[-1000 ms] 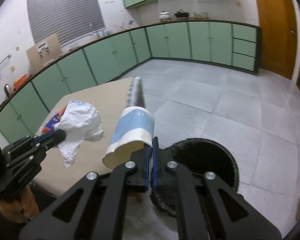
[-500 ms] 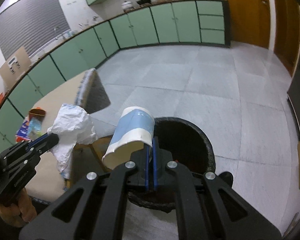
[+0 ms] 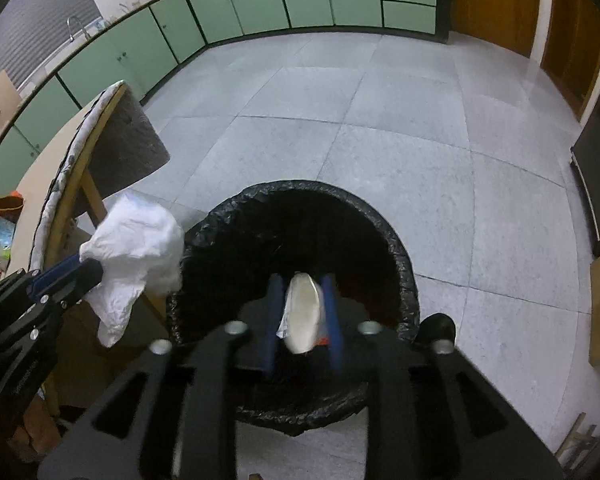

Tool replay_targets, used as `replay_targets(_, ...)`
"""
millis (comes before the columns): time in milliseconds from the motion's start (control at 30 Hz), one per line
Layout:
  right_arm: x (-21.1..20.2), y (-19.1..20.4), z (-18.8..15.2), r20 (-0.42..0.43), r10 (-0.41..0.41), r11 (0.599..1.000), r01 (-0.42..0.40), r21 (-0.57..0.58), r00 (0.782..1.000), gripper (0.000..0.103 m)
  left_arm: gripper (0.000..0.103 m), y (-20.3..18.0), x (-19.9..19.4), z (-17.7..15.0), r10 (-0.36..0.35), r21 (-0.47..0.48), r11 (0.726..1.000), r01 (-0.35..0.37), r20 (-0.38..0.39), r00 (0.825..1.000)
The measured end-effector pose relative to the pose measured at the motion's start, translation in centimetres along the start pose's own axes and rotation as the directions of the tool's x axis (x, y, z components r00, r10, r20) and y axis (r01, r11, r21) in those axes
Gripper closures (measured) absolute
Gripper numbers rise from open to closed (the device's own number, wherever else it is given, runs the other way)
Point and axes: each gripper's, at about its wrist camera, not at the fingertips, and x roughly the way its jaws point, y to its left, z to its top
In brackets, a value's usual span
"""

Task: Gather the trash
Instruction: 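Carry the tissue and cup to the black bin and release both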

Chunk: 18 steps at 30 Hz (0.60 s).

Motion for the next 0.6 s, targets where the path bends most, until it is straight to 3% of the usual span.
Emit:
replay_targets(433,-4.6,1.9,-0.3,0.099,0.014,1.000,-0.012,-0.025,0.995,0.078,0.078,1.3,-2.6,-1.0,0.029,-0.021,0.999,-0.029,0.030,0.999)
replay_targets(600,-7.8,4.2,-0.2,0.152,0.063,0.996,-0.052,-0.075,0.986,0.074,0.066,3.5,-6.7,-2.0,0.083,-0.049,0.996,-0.080,0.080,0.993)
